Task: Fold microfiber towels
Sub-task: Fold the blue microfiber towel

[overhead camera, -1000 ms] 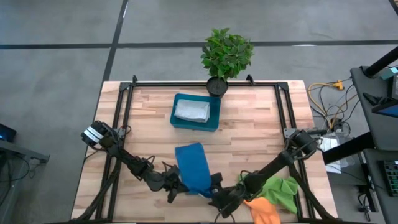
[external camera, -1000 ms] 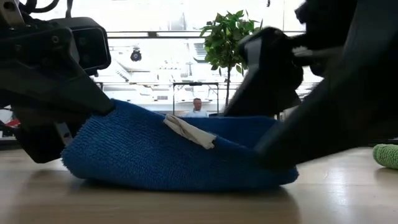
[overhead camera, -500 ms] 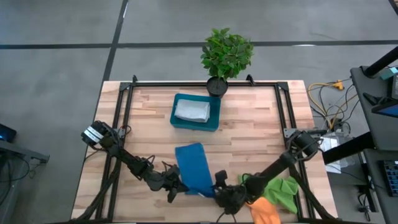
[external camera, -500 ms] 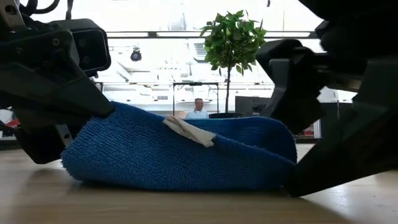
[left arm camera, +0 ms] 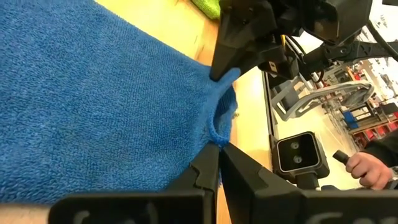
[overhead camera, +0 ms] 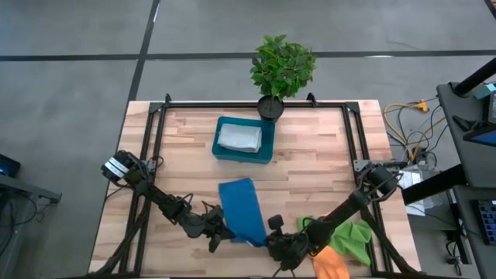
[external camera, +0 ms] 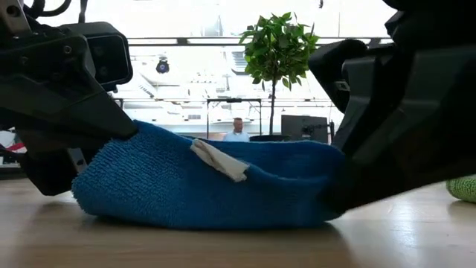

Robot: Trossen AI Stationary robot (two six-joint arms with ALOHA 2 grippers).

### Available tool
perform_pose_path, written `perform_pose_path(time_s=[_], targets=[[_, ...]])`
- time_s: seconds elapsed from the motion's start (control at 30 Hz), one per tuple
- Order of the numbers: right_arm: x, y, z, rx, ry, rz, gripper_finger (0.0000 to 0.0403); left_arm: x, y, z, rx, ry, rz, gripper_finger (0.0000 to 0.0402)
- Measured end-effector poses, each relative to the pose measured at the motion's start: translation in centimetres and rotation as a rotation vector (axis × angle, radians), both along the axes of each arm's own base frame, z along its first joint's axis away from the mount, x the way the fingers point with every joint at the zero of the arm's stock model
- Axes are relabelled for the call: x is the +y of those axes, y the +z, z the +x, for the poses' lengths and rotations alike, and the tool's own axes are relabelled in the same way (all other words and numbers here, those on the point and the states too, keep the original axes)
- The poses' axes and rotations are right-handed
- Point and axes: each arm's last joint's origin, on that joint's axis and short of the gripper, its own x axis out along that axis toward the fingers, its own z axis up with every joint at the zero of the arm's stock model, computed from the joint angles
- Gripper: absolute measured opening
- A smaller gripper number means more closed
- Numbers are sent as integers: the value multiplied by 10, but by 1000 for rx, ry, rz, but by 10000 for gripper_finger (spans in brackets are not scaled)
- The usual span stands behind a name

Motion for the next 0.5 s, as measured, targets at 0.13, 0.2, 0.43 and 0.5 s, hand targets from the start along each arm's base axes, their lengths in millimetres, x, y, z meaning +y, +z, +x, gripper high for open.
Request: perform_pose_path(time_s=[0.13,0.2,0.43,0.5], targets=[[2,3,2,-11,3,6,12,0,0,0,-2,0,0,0],[1,2,1,-5,1,4,10,0,1,0,-11,-2,1,0],[-2,14,-3,36,-17,45,9,-2,23,-2,-97,-119,59,0],[-3,23,-2,49,20,96,9,-2,31,-4,-129,-172,65,0]])
